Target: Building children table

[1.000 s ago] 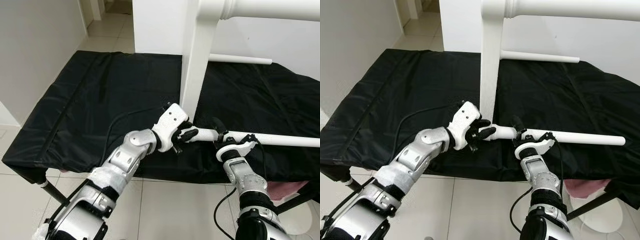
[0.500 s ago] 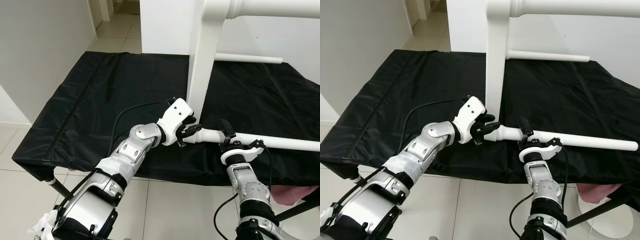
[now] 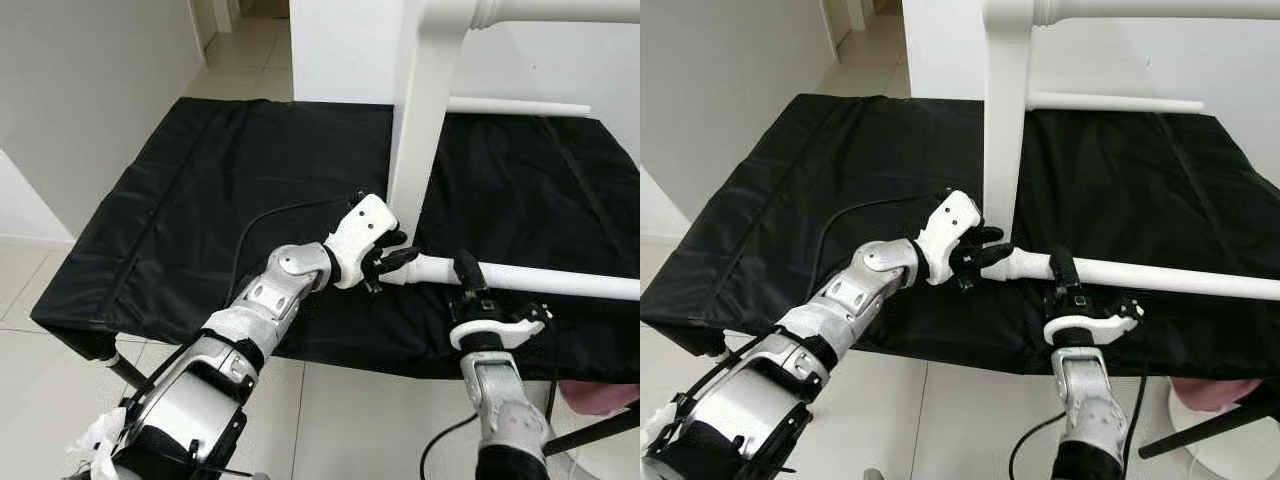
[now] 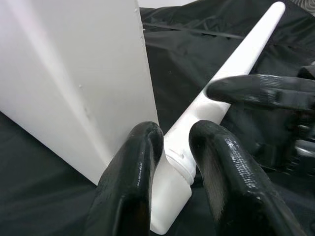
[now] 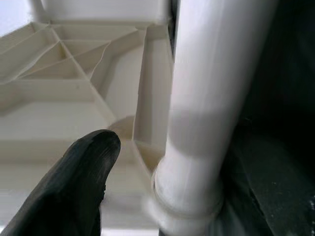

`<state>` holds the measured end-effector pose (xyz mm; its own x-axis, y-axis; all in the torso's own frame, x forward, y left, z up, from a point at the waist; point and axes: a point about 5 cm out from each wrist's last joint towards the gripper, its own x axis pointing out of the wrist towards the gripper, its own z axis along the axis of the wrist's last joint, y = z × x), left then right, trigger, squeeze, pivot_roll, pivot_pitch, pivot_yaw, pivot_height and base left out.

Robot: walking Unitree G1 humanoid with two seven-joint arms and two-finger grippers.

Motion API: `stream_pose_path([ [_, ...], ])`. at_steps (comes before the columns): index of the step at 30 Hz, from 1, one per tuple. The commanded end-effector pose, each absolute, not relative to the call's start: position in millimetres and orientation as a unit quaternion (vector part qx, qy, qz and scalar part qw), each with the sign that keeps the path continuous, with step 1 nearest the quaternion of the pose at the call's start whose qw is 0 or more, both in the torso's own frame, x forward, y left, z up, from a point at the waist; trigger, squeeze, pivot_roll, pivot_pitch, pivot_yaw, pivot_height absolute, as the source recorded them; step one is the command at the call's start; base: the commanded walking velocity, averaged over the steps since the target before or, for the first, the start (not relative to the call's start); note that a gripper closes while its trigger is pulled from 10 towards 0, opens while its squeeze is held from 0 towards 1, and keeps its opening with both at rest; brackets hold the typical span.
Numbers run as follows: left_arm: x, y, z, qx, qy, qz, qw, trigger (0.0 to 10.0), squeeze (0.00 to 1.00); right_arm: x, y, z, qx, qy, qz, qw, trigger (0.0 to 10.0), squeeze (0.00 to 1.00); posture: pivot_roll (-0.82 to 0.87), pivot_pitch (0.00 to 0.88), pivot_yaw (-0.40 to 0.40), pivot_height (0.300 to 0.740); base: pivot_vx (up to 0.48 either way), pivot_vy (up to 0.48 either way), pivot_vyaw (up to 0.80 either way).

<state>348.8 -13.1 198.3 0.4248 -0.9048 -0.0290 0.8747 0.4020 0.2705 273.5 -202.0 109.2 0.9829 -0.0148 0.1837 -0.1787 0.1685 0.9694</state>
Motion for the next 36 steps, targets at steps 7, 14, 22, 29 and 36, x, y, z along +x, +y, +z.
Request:
stream_pose_path([
  [7,357,-6,198,0.123,-0.054,-0.505,0.853,10.0,0.00,251,-178,102,0.677,-0.061,0.064,0.730,10.0,0.00,-0.02,0.110,0.083,0.740,0.000,0.000,0.00],
  [14,357,-6,196,0.120,-0.056,-0.506,0.852,10.0,0.00,232,-187,134,0.667,-0.166,0.139,0.713,10.0,0.00,-0.02,0.120,0.082,0.740,0.000,0.000,0.00],
  [22,355,-5,194,0.116,-0.060,-0.509,0.851,10.0,0.00,235,-206,156,0.626,-0.220,0.148,0.733,10.0,0.00,-0.01,0.116,0.081,0.740,0.000,0.000,0.00],
  [29,333,4,190,0.088,-0.081,-0.562,0.819,10.0,0.00,255,-229,167,0.574,-0.231,0.105,0.779,10.0,0.00,0.02,0.105,0.063,0.740,0.000,0.000,0.00],
  [36,313,28,182,0.070,-0.072,-0.581,0.808,10.0,0.00,282,-243,163,0.517,-0.185,0.029,0.835,10.0,0.00,0.05,0.092,0.033,0.740,0.000,0.000,0.00],
])
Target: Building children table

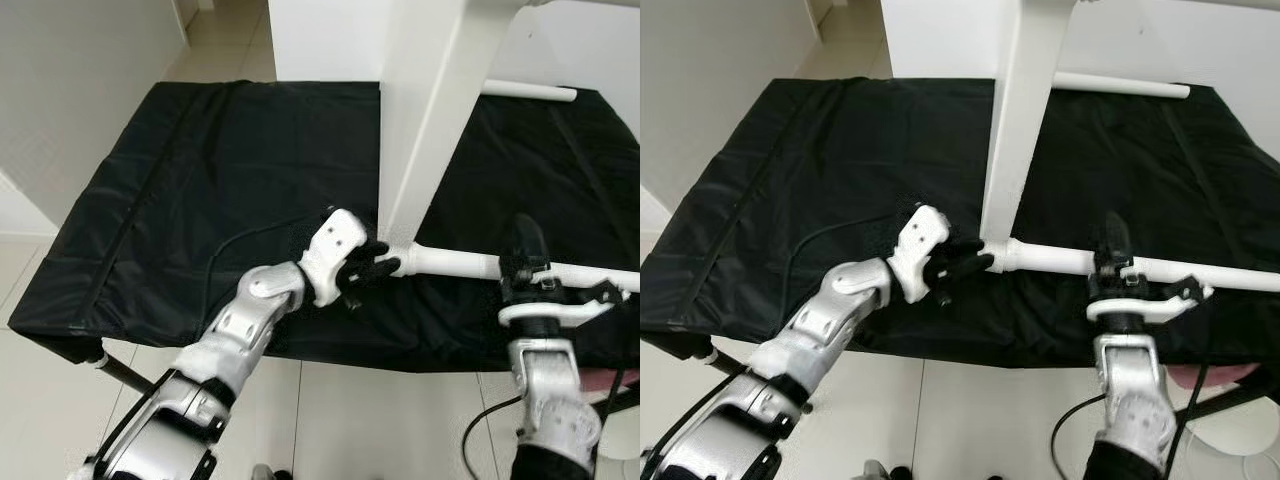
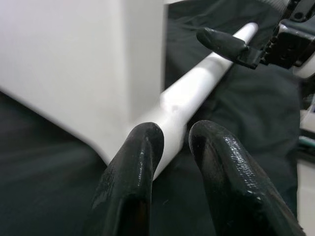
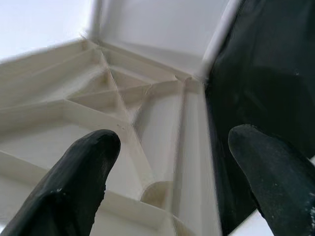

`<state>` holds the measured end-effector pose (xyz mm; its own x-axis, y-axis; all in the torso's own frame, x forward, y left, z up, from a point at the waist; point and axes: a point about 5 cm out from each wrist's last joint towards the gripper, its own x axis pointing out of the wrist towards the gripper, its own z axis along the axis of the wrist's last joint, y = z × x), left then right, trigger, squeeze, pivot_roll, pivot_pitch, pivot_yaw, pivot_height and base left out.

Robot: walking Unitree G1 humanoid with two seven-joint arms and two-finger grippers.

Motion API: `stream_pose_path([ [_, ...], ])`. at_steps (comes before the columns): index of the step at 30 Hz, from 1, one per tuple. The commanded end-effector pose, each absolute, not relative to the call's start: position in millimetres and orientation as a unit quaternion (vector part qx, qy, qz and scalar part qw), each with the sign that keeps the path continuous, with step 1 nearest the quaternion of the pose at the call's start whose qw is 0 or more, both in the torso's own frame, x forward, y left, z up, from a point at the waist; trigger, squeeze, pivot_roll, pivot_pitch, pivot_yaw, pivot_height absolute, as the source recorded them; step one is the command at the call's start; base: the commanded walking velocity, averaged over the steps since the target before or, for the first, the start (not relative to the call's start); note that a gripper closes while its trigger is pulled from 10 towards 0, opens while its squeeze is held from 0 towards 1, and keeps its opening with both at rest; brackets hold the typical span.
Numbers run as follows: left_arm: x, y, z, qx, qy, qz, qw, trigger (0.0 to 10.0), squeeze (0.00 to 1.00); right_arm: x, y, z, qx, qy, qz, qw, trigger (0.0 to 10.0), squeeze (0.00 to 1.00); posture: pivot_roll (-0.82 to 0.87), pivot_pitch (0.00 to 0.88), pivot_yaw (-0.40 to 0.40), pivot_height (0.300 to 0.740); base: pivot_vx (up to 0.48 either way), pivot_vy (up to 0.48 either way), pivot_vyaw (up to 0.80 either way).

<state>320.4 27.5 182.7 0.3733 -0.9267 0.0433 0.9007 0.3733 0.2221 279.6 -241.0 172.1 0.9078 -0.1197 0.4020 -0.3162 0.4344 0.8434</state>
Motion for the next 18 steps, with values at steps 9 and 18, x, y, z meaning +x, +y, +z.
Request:
stream_pose_path([
  [9,302,55,187,0.036,-0.077,-0.568,0.819,10.0,0.00,301,-240,181,0.478,-0.192,0.045,0.856,10.0,0.00,0.09,0.078,-0.006,0.740,0.000,0.000,0.00],
  [18,331,76,196,-0.007,-0.083,-0.393,0.916,10.0,0.00,316,-224,211,0.341,-0.206,0.053,0.915,10.0,0.00,0.10,0.060,-0.043,0.740,0.000,0.000,0.00],
])
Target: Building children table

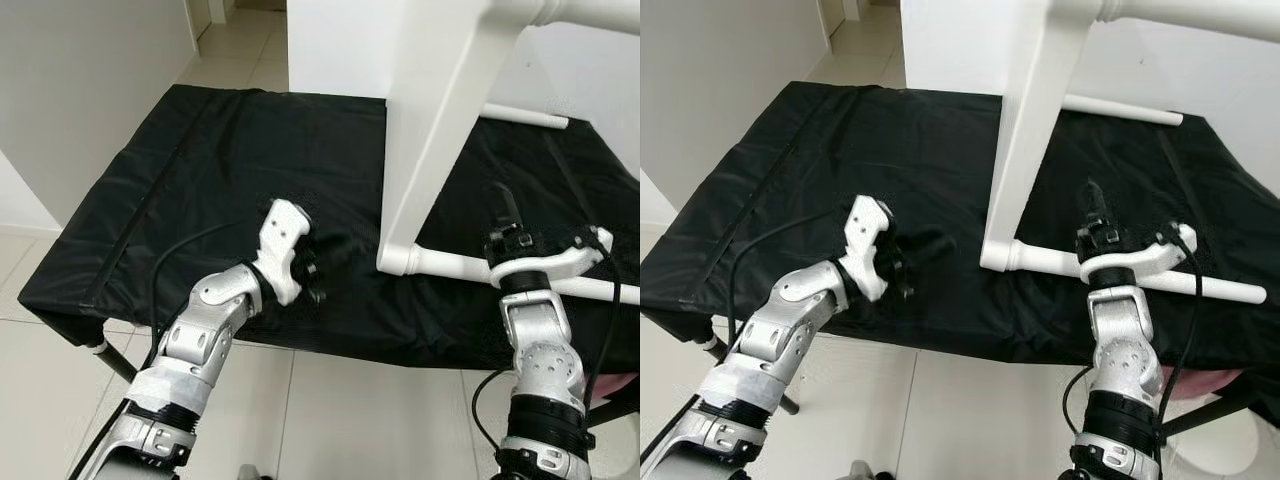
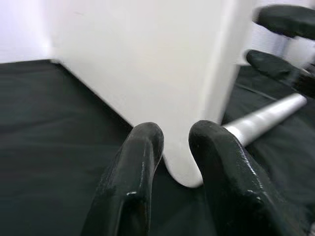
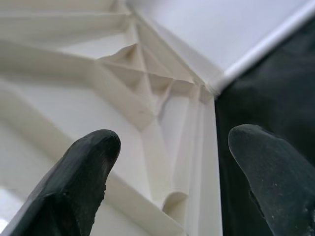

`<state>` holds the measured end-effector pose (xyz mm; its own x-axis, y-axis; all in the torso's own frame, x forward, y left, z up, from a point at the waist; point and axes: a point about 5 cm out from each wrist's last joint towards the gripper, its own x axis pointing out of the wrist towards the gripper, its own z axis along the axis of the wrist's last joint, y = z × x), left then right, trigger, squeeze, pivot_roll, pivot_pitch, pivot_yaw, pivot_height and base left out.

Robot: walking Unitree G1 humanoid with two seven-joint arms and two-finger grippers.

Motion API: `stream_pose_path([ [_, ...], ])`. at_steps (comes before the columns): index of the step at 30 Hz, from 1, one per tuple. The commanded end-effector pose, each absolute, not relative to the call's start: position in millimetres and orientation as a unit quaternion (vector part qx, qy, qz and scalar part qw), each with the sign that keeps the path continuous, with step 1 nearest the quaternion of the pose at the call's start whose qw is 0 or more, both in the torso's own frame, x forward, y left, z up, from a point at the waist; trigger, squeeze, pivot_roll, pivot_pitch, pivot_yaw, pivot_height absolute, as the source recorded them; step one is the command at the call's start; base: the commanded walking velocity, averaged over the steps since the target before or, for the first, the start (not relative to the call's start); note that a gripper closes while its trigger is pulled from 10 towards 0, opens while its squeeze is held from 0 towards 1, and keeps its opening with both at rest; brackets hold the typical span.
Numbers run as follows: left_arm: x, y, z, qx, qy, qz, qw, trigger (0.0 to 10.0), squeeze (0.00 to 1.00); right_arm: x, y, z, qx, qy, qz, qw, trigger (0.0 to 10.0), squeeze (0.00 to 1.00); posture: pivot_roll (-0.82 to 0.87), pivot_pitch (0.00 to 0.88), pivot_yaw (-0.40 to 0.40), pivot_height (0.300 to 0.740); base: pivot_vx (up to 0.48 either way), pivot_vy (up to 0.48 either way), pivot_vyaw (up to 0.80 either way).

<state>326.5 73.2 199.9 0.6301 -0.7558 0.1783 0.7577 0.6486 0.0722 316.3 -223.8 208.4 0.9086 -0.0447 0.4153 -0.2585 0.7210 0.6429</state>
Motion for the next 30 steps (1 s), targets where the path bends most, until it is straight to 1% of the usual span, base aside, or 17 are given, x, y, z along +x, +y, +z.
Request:
stream_pose_path([
  [1,331,76,196,-0.007,-0.083,-0.393,0.916,10.0,0.00,316,-224,211,0.341,-0.206,0.053,0.915,10.0,0.00,0.10,0.060,-0.043,0.740,0.000,0.000,0.00],
  [2,330,78,197,-0.016,-0.077,-0.383,0.920,10.0,0.00,314,-223,212,0.322,-0.209,0.059,0.921,10.0,0.00,0.10,0.059,-0.046,0.740,0.000,0.000,0.00],
  [6,326,79,196,-0.015,-0.074,-0.387,0.919,10.0,0.00,305,-223,211,0.275,-0.207,0.081,0.935,10.0,0.00,0.10,0.058,-0.048,0.740,0.000,0.000,0.00],
  [9,324,80,194,-0.014,-0.073,-0.391,0.918,10.0,0.00,301,-224,209,0.265,-0.205,0.088,0.938,10.0,0.00,0.10,0.060,-0.047,0.740,0.000,0.000,0.00],
  [11,321,81,192,-0.014,-0.069,-0.398,0.915,10.0,0.00,293,-230,205,0.237,-0.197,0.100,0.946,10.0,0.00,0.09,0.062,-0.048,0.740,0.000,0.000,0.00],
  [16,313,83,188,-0.016,-0.066,-0.414,0.908,10.0,0.00,286,-237,198,0.221,-0.186,0.108,0.951,10.0,0.00,0.09,0.068,-0.045,0.740,0.000,0.000,0.00],
  [17,311,83,187,-0.016,-0.064,-0.421,0.905,10.0,0.00,283,-238,197,0.215,-0.181,0.116,0.953,10.0,1.00,0.08,0.073,-0.042,0.740,0.000,0.000,0.00],
  [18,309,83,186,-0.021,-0.060,-0.428,0.901,10.0,0.00,282,-239,196,0.206,-0.179,0.121,0.954,10.0,1.00,0.08,0.073,-0.042,0.740,0.000,0.000,0.00],
  [19,307,84,185,-0.023,-0.056,-0.432,0.900,10.0,0.28,281,-240,195,0.197,-0.175,0.124,0.957,10.0,1.00,0.08,0.073,-0.042,0.740,0.000,0.000,0.00],
  [20,306,84,183,-0.033,-0.048,-0.437,0.897,10.0,0.86,279,-239,194,0.190,-0.167,0.132,0.958,10.0,1.00,0.08,0.080,-0.041,0.740,0.000,0.000,0.00],
  [21,306,84,183,-0.033,-0.048,-0.437,0.897,10.0,0.86,279,-239,194,0.190,-0.167,0.132,0.958,10.0,1.00,0.08,0.080,-0.041,0.740,0.000,0.000,0.00],
  [22,304,86,183,-0.042,-0.045,-0.441,0.895,10.0,1.00,277,-238,193,0.179,-0.162,0.143,0.960,10.0,1.00,0.08,0.080,-0.041,0.740,0.000,0.000,0.00],
  [23,301,86,181,-0.030,-0.041,-0.445,0.894,10.0,1.00,275,-235,192,0.168,-0.153,0.165,0.960,10.0,0.00,0.08,0.082,-0.039,0.740,0.000,0.000,0.00],
  [24,299,86,179,-0.005,-0.038,-0.444,0.895,10.0,1.00,273,-231,190,0.154,-0.143,0.188,0.959,10.0,0.00,0.08,0.082,-0.040,0.740,0.000,0.000,0.00],
  [25,297,86,176,0.012,-0.035,-0.447,0.894,10.0,0.45,271,-228,189,0.142,-0.137,0.205,0.959,10.0,0.00,0.08,0.082,-0.040,0.740,0.000,0.000,0.00],
  [26,295,87,174,0.029,-0.033,-0.447,0.893,10.0,0.00,271,-224,188,0.134,-0.128,0.222,0.957,10.0,0.00,0.08,0.084,-0.039,0.740,0.000,0.000,0.00],
  [30,293,88,172,0.043,-0.031,-0.446,0.893,10.0,0.00,272,-220,185,0.117,-0.118,0.237,0.957,10.0,0.00,0.09,0.084,-0.042,0.740,0.000,0.000,0.00],
])
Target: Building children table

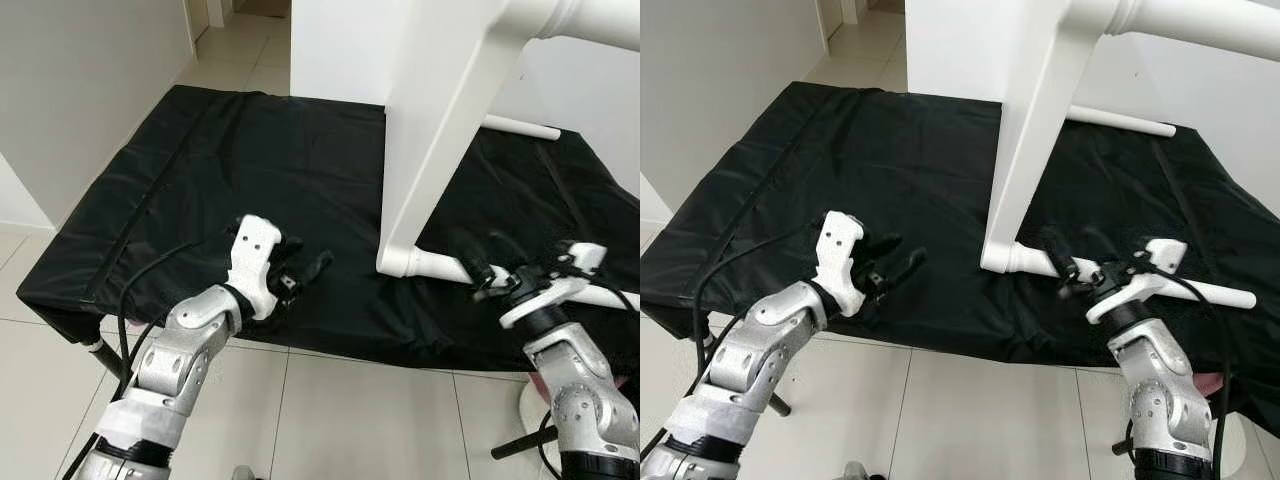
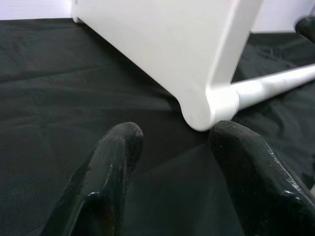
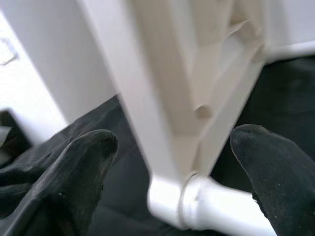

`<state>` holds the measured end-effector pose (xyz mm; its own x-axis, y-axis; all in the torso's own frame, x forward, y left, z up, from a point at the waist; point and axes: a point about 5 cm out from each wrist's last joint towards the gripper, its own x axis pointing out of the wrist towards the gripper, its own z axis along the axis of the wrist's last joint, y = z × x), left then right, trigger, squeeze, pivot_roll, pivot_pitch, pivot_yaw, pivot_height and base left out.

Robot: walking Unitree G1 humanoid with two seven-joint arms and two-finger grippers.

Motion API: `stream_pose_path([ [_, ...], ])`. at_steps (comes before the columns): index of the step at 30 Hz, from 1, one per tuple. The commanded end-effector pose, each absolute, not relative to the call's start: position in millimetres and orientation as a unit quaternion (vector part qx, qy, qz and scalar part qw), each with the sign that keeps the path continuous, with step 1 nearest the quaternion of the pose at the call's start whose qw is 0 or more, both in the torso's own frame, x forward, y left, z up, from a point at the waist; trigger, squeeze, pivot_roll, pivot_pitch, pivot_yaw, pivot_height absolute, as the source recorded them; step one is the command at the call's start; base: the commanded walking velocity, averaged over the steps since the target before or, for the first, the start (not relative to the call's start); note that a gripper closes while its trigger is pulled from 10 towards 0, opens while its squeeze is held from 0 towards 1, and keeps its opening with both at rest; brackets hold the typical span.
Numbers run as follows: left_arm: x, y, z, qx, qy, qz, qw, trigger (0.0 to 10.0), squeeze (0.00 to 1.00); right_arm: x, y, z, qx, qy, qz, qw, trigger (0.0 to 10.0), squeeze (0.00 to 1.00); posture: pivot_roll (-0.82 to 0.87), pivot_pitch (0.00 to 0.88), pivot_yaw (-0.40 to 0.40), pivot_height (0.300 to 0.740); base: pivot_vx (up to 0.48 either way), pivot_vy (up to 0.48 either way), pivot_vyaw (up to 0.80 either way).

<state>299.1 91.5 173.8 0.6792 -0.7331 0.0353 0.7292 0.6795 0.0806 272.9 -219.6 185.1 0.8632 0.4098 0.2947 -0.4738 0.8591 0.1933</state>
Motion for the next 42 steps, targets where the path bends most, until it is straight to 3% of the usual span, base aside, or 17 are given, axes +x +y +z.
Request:
stream_pose_path([
  [1,292,88,172,0.050,-0.031,-0.444,0.894,10.0,0.00,273,-218,184,0.109,-0.114,0.241,0.958,10.0,0.00,0.09,0.083,-0.043,0.740,0.000,0.000,0.00],
  [12,284,77,175,0.085,-0.048,-0.429,0.898,10.0,0.00,297,-188,178,0.083,-0.107,0.193,0.972,10.0,0.00,0.11,0.071,-0.065,0.740,0.000,0.000,0.00],
  [18,275,67,174,0.081,-0.050,-0.440,0.893,10.0,0.00,300,-155,167,0.099,-0.095,0.196,0.971,10.0,0.00,0.12,0.072,-0.069,0.740,0.000,0.000,0.00],
  [26,275,67,174,0.082,-0.050,-0.440,0.893,10.0,0.00,305,-151,163,0.103,-0.097,0.157,0.977,10.0,0.00,0.12,0.073,-0.071,0.740,0.000,0.000,0.00],
  [31,273,66,173,0.087,-0.048,-0.440,0.892,10.0,0.00,312,-146,157,0.094,-0.103,0.067,0.988,10.0,0.00,0.12,0.072,-0.072,0.740,0.000,0.000,0.00],
  [42,275,62,173,0.090,-0.051,-0.443,0.891,10.0,0.00,326,-136,158,0.075,-0.112,0.030,0.990,10.0,0.00,0.11,0.061,-0.073,0.740,0.000,0.000,0.00],
])
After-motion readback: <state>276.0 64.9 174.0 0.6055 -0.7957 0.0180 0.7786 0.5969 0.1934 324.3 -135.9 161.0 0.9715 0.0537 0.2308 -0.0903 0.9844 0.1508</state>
